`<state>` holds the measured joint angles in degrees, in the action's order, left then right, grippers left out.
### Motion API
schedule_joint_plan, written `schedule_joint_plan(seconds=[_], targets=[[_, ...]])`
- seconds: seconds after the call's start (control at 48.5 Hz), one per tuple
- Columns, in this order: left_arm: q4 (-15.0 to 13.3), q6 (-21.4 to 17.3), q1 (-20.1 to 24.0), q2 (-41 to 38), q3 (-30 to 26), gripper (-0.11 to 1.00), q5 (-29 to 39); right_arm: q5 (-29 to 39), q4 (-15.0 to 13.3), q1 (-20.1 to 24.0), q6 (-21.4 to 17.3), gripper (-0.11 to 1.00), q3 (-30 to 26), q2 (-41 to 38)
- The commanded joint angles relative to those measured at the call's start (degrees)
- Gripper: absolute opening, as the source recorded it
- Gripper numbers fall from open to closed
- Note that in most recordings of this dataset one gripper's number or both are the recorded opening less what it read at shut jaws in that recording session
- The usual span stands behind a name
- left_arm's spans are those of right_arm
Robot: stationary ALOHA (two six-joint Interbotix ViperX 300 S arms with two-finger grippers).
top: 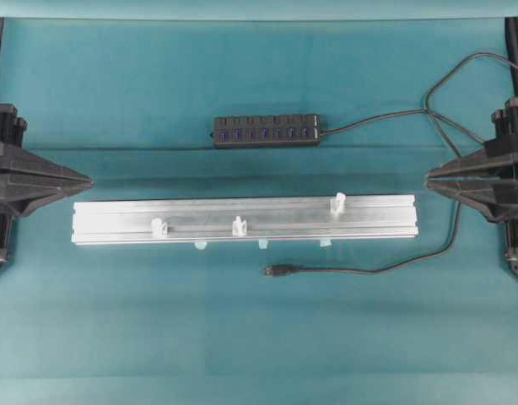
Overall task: Pass the USB cable through three rings with both arms.
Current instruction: 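Move the right gripper to the black USB plug and grasp it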
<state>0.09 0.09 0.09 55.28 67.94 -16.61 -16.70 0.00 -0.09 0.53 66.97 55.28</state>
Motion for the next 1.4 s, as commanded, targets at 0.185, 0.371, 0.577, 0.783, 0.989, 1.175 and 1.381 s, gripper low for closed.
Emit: schedule_joint_plan(seconds=[0.185,0.371,0.577,0.783,0.989,1.175,1.381], targets=[[0.7,2.5,0.0,-3.4,-5.1,0.02,3.5,6.1,4.3,-0.2,-4.9,-0.10,-2.5,-2.0],[0.7,2.5,-0.1,-3.5,-6.9,0.02,7.9,15.5,4.3,-0.2,-6.9,-0.10,-6.8,-5.0],[0.7,2.5,0.0,-3.5,-8.3,0.02,13.4,25.5,4.3,0.2,-6.9,-0.10,-13.2,-13.2],[0.7,2.5,-0.1,-3.5,-8.7,0.02,14.9,33.0,4.2,1.7,-6.9,-0.10,-21.1,-26.9],[0.7,2.5,0.0,-3.6,-9.0,0.02,15.0,46.0,3.6,2.3,-6.4,-0.10,-30.5,-39.8],[0.7,2.4,0.3,-3.9,-8.8,0.02,15.0,53.9,1.8,2.3,-6.2,-0.10,-36.6,-47.5],[0.7,2.4,0.3,-3.9,-8.8,0.02,16.7,55.3,1.6,2.3,-6.2,-0.10,-38.5,-50.6]])
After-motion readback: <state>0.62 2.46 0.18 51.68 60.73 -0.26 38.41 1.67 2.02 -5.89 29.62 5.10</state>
